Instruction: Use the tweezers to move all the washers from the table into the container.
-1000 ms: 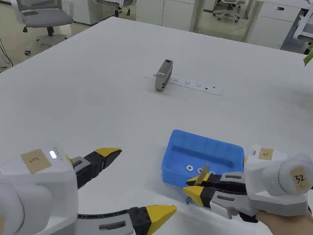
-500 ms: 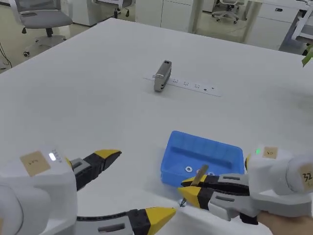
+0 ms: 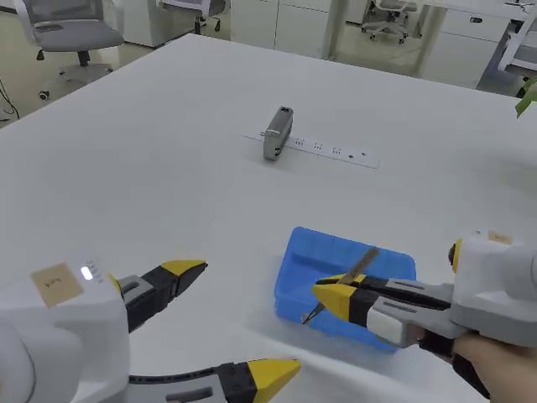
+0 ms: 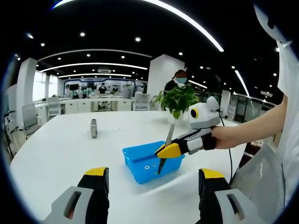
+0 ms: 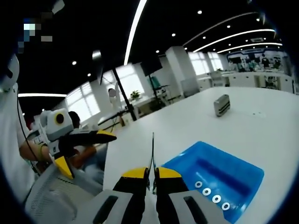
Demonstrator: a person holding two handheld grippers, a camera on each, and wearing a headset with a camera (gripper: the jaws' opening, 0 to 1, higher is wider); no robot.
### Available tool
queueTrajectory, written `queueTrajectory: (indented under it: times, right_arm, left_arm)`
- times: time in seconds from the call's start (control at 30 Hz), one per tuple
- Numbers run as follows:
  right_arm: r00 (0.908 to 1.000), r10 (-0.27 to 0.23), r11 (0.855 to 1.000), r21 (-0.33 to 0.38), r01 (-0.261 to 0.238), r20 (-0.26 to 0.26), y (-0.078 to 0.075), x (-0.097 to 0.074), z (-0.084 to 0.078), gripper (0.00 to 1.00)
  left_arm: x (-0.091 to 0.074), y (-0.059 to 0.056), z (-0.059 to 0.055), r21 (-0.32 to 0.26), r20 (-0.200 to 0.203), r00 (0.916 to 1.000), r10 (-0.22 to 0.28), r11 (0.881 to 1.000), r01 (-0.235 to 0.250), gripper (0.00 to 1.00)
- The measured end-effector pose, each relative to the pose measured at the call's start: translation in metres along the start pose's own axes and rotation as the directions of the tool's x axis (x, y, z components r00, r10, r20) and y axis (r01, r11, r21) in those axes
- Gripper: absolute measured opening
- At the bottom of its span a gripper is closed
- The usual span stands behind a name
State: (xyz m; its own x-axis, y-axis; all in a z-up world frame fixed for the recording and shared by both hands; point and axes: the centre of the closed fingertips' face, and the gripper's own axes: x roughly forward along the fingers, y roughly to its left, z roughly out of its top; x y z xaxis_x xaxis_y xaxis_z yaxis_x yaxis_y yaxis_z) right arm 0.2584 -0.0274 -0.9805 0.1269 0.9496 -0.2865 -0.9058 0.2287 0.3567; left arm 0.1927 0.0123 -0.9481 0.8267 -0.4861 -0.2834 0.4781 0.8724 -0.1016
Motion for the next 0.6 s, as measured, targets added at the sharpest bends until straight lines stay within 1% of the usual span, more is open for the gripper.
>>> queueTrajectory:
  times: [0.2,0.27,0.37,0.43,0.5,0.6]
  right_arm:
    - [0.9990,-0.011,0.999,0.040,0.009,0.043,-0.005,0.003,0.009,0.03]
    - [0.9981,-0.020,0.998,0.054,0.017,0.058,-0.010,0.004,0.012,0.03]
    - [0.9960,-0.046,0.996,0.076,0.040,0.076,-0.018,0.008,0.016,0.03]
    - [0.9943,-0.069,0.994,0.086,0.063,0.081,-0.026,0.010,0.016,0.03]
    - [0.9926,-0.094,0.992,0.097,0.086,0.077,-0.034,0.012,0.015,0.03]
    - [0.9900,-0.118,0.987,0.118,0.108,0.078,-0.041,0.016,0.014,0.03]
  left_arm:
    - [-0.001,0.002,0.001,-0.009,0.009,1.0000,0.001,1.000,-0.001,0.79]
    - [-0.001,0.003,0.002,-0.011,0.011,0.9999,0.005,1.000,-0.005,0.79]
    - [-0.002,0.004,0.001,-0.007,0.011,0.9999,0.010,1.000,-0.009,0.78]
    - [-0.002,0.006,0.001,-0.021,0.012,0.9998,0.014,1.000,-0.014,0.78]
    - [-0.003,0.006,0.002,-0.026,0.018,0.9998,0.013,1.000,-0.012,0.78]
    - [-0.003,0.006,0.001,-0.029,0.016,0.9998,0.010,1.000,-0.009,0.77]
